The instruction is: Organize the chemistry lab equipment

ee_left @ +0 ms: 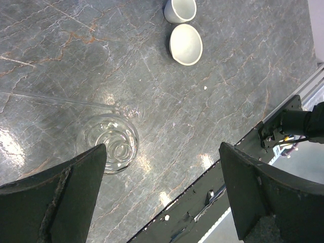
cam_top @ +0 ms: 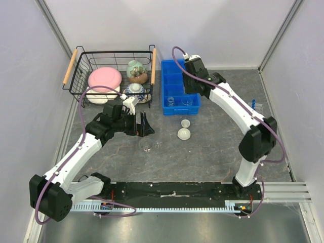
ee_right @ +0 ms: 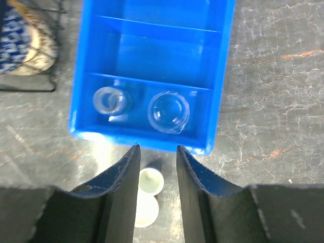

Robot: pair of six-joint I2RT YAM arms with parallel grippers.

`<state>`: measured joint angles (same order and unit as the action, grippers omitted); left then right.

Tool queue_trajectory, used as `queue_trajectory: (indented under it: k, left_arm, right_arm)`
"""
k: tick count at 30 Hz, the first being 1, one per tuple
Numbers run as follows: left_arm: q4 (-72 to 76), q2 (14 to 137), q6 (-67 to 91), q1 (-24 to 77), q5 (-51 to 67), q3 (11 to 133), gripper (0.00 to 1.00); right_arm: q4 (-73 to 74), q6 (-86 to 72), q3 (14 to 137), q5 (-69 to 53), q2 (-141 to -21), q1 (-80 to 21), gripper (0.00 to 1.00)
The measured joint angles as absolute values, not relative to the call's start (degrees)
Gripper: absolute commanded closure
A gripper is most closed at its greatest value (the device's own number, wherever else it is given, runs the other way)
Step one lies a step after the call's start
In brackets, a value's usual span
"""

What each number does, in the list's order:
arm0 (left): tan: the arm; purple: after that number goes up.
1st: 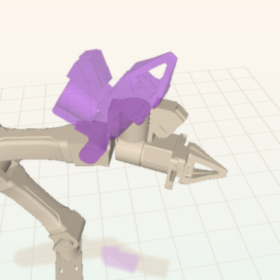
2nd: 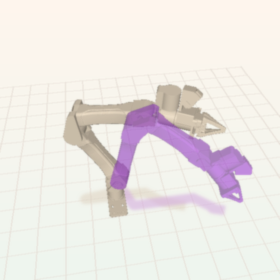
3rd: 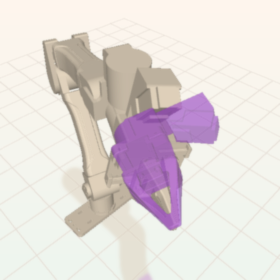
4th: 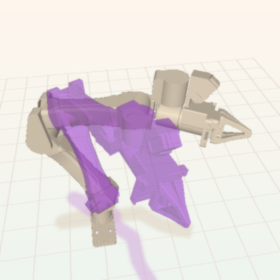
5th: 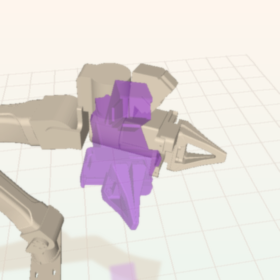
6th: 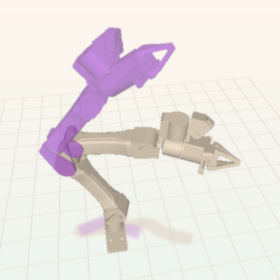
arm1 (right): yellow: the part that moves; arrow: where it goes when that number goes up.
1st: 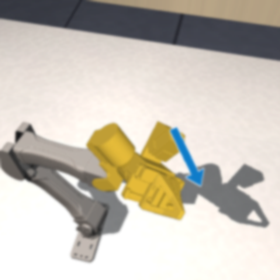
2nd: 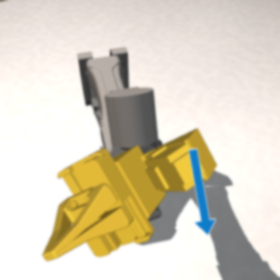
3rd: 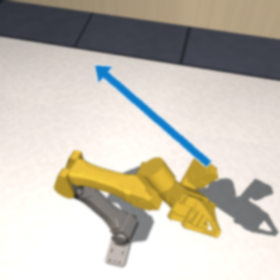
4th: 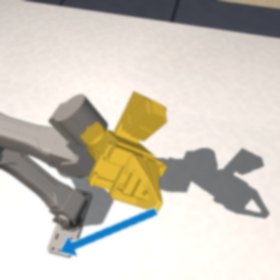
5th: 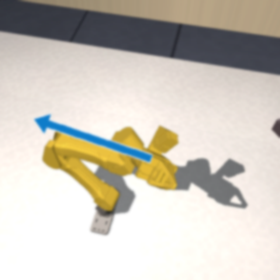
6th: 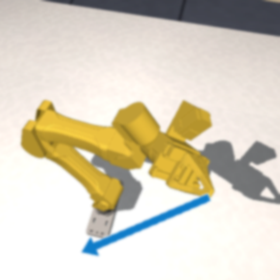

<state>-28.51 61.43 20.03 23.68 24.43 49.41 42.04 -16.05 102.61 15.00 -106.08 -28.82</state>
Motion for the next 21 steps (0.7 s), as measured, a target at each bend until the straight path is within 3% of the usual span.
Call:
queue_trajectory:
  k: [7, 21]
  left_arm:
    - [-28.5, 61.4, 20.0, 23.7, 24.4, 49.4, 0.01]
    - [-28.4, 61.0, 20.0, 23.7, 24.4, 49.3, 0.01]
  right_arm:
    - [40.1, -16.5, 95.6, 15.4, -97.8, -31.5, 0.58]
    - [37.1, -17.8, 90.0, 13.2, -101.9, -33.4, 0.58]
